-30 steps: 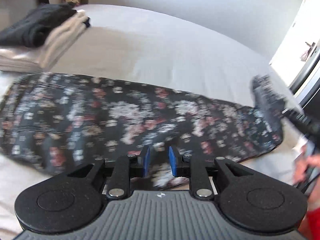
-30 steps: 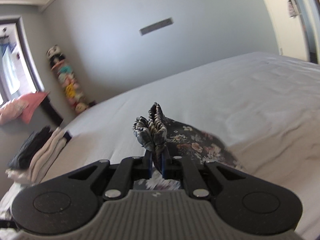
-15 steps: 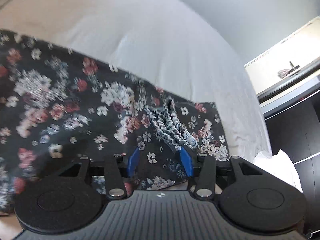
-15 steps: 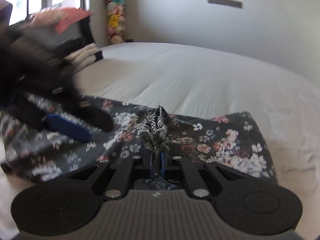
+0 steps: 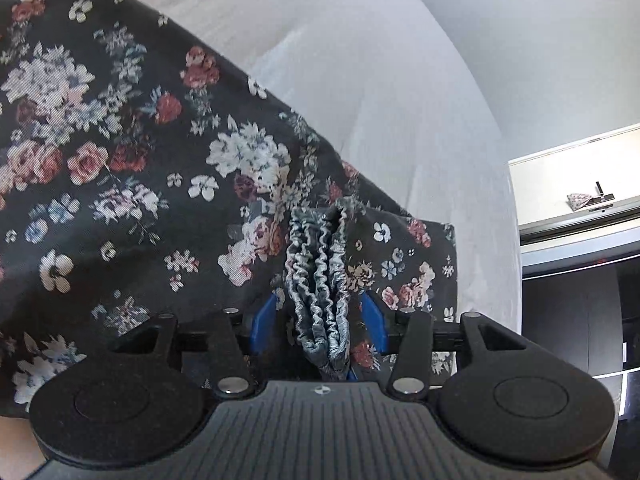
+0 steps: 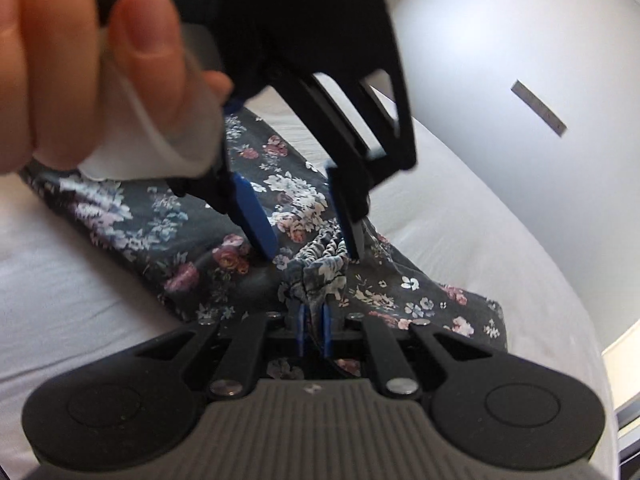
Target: Fold clothes
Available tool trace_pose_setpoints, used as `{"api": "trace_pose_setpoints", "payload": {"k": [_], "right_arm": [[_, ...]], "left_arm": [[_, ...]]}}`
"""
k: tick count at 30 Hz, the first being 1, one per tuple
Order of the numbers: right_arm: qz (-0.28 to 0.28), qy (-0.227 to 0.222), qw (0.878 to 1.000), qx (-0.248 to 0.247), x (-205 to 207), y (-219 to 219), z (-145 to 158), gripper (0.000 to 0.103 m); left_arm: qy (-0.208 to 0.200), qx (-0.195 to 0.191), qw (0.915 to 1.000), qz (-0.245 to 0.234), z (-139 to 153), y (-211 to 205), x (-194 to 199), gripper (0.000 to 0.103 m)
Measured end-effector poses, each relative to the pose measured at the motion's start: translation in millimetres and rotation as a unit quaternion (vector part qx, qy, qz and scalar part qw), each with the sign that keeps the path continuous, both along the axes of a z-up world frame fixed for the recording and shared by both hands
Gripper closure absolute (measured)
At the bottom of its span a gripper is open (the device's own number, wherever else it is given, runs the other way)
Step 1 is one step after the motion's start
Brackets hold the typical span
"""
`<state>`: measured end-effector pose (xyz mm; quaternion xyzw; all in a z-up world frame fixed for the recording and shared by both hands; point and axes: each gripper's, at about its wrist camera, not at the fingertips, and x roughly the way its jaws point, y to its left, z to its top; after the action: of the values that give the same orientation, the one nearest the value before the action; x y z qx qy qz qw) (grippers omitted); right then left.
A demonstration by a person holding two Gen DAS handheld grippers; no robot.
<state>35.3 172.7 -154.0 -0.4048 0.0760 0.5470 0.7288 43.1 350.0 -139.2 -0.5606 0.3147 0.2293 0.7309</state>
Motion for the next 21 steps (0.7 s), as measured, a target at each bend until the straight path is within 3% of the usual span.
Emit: {"api": "trace_pose_setpoints", "payload": {"k": [6, 10, 12, 19, 21], "right_arm": [[0.040, -0.024, 0.999, 0.001, -8, -6, 0, 0.093], [0.045, -0.030, 0.998, -0.015, -6, -6, -6, 0.093], [0.047, -0.028, 0.998, -0.021, -4, -6, -8, 0.093], [0.050, -0.025, 0.998, -0.024, 2, -8, -10, 0.091], [0.049, -0.022, 0.998, -0.021, 5, -9, -9, 0.084]], "left_arm": [[0.007, 0.001, 1.0000, -0.004, -6, 0, 9, 0.048], [0.023, 0.014, 0.9996, -0.012, -7, 0, 10, 0.074], [0.030, 0.022, 0.9991, -0.021, -7, 0, 9, 0.080], [0.053, 0.061, 0.9956, -0.046, 3, -7, 10, 0.085], [0.056, 0.086, 0.9933, -0.054, 13, -11, 9, 0.085]]}}
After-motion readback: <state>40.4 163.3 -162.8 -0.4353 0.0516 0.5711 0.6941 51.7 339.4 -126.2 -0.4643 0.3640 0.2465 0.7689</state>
